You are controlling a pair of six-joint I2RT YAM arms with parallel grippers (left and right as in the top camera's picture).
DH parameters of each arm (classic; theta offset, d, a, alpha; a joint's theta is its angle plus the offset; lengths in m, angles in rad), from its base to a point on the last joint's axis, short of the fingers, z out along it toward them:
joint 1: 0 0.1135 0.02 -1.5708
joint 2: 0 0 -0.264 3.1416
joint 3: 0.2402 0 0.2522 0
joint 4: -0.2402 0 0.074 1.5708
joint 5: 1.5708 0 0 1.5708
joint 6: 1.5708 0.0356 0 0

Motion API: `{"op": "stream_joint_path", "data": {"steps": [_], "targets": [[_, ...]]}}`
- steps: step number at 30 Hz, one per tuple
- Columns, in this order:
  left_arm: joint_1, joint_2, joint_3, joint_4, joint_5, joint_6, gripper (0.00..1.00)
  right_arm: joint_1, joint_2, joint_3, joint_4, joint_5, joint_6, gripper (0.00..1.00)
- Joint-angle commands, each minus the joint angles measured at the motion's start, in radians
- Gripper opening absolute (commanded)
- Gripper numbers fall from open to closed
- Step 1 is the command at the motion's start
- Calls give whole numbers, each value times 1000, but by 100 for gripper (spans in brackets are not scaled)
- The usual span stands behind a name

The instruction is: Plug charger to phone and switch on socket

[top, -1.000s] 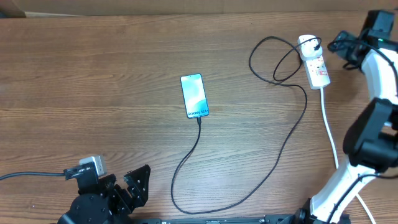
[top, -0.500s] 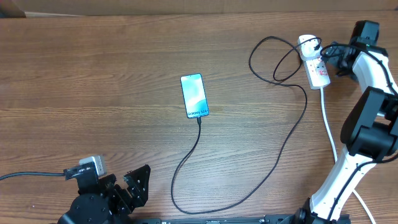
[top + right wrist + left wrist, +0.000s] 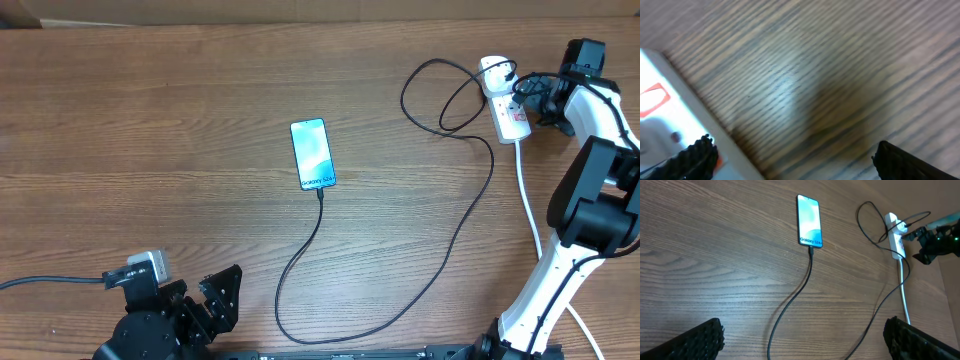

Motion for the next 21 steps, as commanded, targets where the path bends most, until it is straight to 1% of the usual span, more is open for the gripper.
{"op": "stream_joint_path", "data": {"steps": [1, 15, 21], "targets": [[-6, -6, -7, 0, -17, -18, 100, 8, 3, 14, -10, -86, -8, 100], [-6, -6, -7, 0, -17, -18, 100, 8, 3, 14, -63, -90, -9, 100], [-6, -6, -7, 0, -17, -18, 100, 8, 3, 14, -58, -153, -9, 100]]}}
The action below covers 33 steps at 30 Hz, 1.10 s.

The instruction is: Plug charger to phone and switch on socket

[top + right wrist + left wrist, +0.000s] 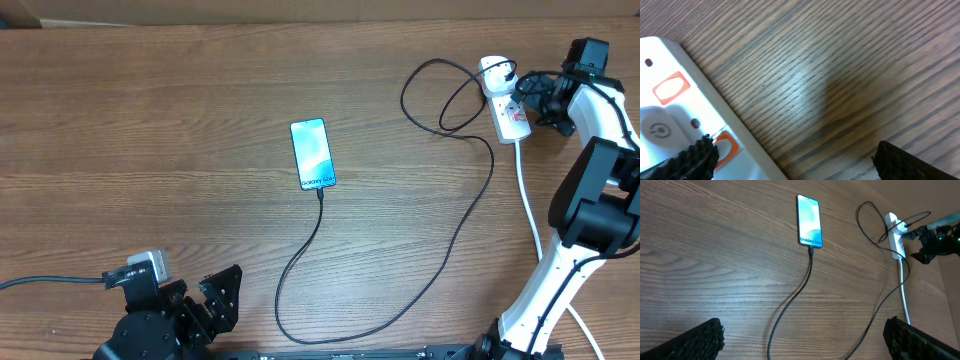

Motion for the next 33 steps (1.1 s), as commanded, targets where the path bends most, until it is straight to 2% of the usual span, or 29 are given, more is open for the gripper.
{"op": "stream_joint_path", "data": {"steps": [1, 16, 24, 28, 33], "targets": [[-6, -6, -7, 0, -17, -18, 99, 16, 3, -1, -19, -79, -16, 100], [-6, -6, -7, 0, -17, -18, 99, 9, -36, 0, -43, -79, -10, 100], [-6, -6, -7, 0, -17, -18, 99, -7, -280, 0, -142, -79, 46, 100], [-6, -6, -7, 0, -17, -18, 99, -7, -437, 0, -259, -80, 53, 100], [-6, -6, -7, 0, -17, -18, 100, -5, -644, 0, -458, -118, 153, 100]]}}
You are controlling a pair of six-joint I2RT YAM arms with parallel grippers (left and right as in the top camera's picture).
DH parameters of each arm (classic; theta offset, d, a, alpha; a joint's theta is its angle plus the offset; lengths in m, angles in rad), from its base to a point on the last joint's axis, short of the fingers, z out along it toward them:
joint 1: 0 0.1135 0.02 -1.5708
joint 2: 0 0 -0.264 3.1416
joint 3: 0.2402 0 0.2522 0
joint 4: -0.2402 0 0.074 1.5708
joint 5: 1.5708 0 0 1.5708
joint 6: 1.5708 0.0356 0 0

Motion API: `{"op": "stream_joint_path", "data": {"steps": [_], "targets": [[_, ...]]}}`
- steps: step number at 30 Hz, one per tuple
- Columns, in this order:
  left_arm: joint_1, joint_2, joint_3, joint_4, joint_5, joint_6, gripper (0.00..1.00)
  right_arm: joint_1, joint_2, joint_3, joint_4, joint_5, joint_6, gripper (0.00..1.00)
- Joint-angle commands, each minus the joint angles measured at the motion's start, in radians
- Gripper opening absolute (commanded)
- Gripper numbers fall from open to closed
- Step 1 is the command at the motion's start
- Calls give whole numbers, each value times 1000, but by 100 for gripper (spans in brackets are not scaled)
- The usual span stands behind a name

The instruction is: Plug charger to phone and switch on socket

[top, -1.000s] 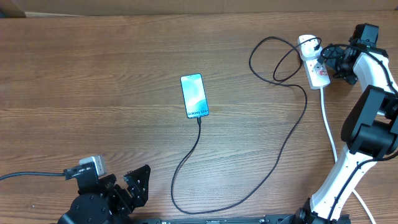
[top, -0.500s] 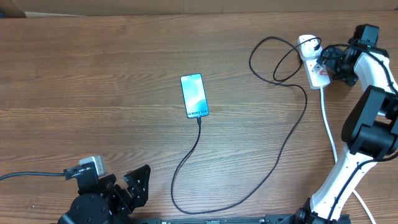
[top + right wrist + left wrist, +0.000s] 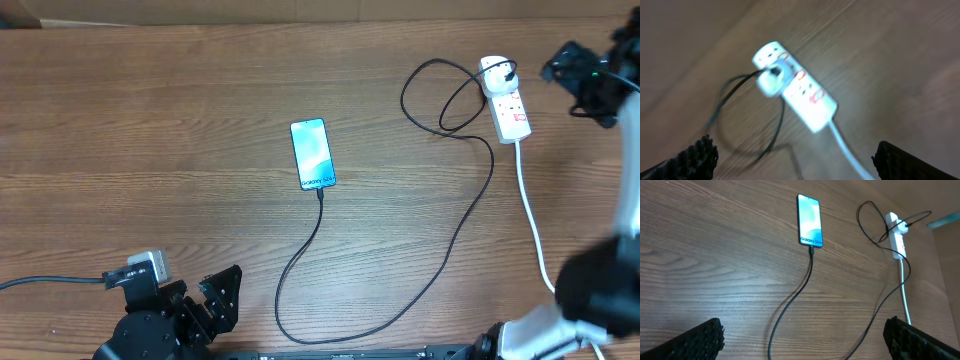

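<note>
The phone (image 3: pixel 313 153) lies screen-up and lit at the table's middle, also in the left wrist view (image 3: pixel 809 221). A black charger cable (image 3: pixel 305 255) is plugged into its lower end and loops round to the charger plug (image 3: pixel 771 80) seated in the white socket strip (image 3: pixel 508 102), which is blurred in the right wrist view (image 3: pixel 807 95). My right gripper (image 3: pixel 580 72) hangs open above the table, to the right of the strip and apart from it. My left gripper (image 3: pixel 800 345) rests open at the near left edge, holding nothing.
The strip's white power cord (image 3: pixel 530 215) runs down the right side towards the front edge. The cable forms a loop (image 3: pixel 440 95) left of the strip. The right arm's white links (image 3: pixel 625 200) stand along the right edge.
My right gripper was low against the strip's right side, with its switches filling the wrist view. Now it is raised and further right, and the whole strip shows below it.
The phone lay lit with the cable in it at every moment. My right gripper was down at the strip's edge, then still there with the orange switches in close view, and now stands lifted clear. The left arm has not moved.
</note>
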Motion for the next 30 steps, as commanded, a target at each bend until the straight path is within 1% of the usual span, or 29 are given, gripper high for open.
{"op": "stream_joint_path", "data": {"steps": [1, 4, 7, 10, 15, 19, 23, 26, 30], "targets": [[-6, -6, -7, 3, -17, -17, 100, 0, -138, 6, -92, -61, 62, 100], [-6, -6, -7, 3, -17, -17, 99, 13, -242, 6, -182, -86, 56, 100], [-6, -6, -7, 3, -17, -17, 100, 42, -332, -2, -244, -45, 24, 100], [-6, -6, -7, 3, -17, -17, 99, 82, -419, -29, -281, -29, 25, 100], [-6, -6, -7, 3, -17, -17, 100, 202, -605, -143, -294, -27, 25, 100], [-6, -6, -7, 3, -17, -17, 99, 303, -782, -283, -294, -27, 33, 100], [-6, -6, -7, 3, -17, -18, 99, 343, -904, -389, -326, -31, 33, 100], [-6, -6, -7, 3, -17, -17, 100, 345, -948, -415, -416, -46, 33, 100], [-6, -6, -7, 3, -17, -17, 99, 345, -946, -415, -507, -64, 32, 100]]}}
